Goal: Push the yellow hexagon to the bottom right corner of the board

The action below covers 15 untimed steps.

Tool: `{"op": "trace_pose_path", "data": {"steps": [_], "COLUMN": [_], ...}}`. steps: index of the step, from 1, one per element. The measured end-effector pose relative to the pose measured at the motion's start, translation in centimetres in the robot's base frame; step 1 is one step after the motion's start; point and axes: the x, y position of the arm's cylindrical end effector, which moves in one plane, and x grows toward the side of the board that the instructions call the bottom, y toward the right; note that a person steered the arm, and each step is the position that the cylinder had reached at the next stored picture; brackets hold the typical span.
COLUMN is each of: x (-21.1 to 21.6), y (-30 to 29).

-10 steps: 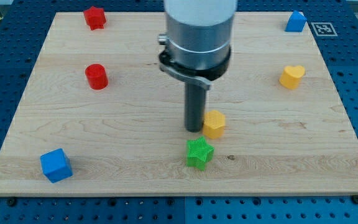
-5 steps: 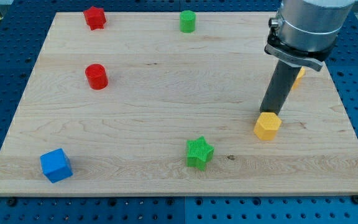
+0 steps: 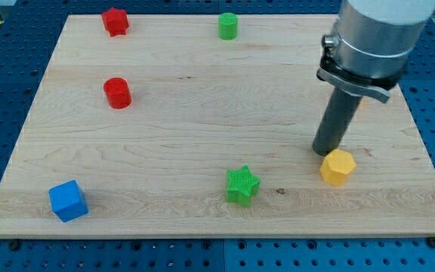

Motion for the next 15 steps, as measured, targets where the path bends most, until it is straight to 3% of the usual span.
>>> {"op": "trace_pose_path", "data": {"steps": [11, 15], "x": [4.6, 5.7], "y": [-2.0, 5.8]}}
